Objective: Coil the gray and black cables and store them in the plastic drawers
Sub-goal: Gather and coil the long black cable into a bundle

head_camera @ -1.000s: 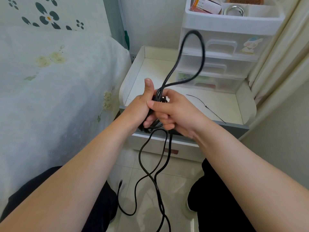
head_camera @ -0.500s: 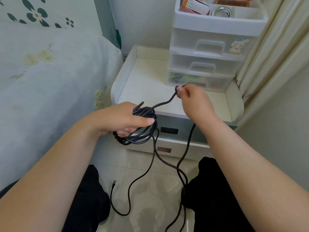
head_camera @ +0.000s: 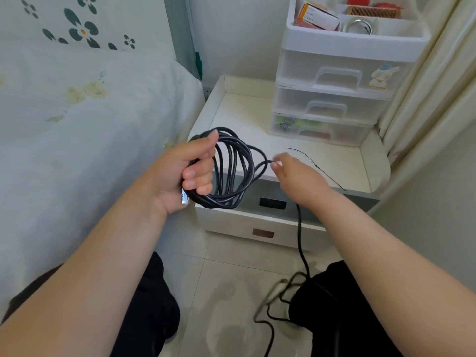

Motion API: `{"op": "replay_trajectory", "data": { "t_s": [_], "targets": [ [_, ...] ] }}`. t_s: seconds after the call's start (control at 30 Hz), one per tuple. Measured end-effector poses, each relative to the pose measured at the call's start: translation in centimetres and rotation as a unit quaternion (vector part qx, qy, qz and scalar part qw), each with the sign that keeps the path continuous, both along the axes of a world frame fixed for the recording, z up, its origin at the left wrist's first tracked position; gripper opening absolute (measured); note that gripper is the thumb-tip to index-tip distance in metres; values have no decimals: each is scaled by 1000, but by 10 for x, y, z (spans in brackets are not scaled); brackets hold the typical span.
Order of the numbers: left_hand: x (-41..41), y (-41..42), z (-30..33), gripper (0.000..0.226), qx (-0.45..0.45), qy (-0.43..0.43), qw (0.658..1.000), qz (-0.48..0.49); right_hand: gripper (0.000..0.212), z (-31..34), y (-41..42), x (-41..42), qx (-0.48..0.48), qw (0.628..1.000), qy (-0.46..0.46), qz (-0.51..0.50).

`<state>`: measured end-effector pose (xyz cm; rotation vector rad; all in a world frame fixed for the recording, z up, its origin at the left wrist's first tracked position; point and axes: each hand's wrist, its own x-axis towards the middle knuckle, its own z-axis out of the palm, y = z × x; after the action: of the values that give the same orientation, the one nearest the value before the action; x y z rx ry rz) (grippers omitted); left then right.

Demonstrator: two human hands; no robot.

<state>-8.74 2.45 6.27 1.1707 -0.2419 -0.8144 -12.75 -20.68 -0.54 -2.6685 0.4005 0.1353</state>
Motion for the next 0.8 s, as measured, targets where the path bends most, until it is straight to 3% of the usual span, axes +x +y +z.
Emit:
{"op": "replay_trajectory", "data": {
  "t_s": [0.07, 0.17, 0.3, 0.4, 0.43, 0.47, 0.53, 0.6, 0.67, 0.73, 0.8],
  "targets": [
    [-4, -3, 2, 37, 36, -9, 999, 4, 51, -4, 19, -3, -73, 986, -135, 71],
    [-7, -5, 7, 38, 62, -30, 997, -22, 62, 4, 39, -9, 45, 949, -287, 121],
    [-6, -1, 12, 41, 70, -64, 993, -70, 41, 18, 45, -13, 266, 913, -296, 86],
    [-3, 1, 15, 41, 43, -59, 996, -42, 9, 26, 42, -6, 317, 908, -271, 41],
    [0, 2, 15, 40, 24, -49, 998, -24, 5, 29, 39, -3, 346, 906, -245, 26],
    [2, 3, 14, 38, 5, -37, 999, -6, 16, 33, 35, 0, 395, 896, -202, 17],
    [7, 5, 12, 37, -23, -13, 999, 24, 28, 40, 21, 2, 550, 832, -64, 36],
    [10, 5, 10, 38, -37, 6, 998, 55, 24, 45, 8, 0, 681, 727, 48, 76],
    [13, 5, 8, 39, -51, 27, 993, 99, 36, 46, 1, -2, 763, 635, 69, 98],
    [17, 6, 8, 41, -61, 50, 986, 145, 62, 50, -1, -3, 799, 592, 53, 93],
    [20, 8, 6, 43, -76, 66, 979, 178, 72, 55, 3, -4, 791, 602, 32, 102]
  ]
}}
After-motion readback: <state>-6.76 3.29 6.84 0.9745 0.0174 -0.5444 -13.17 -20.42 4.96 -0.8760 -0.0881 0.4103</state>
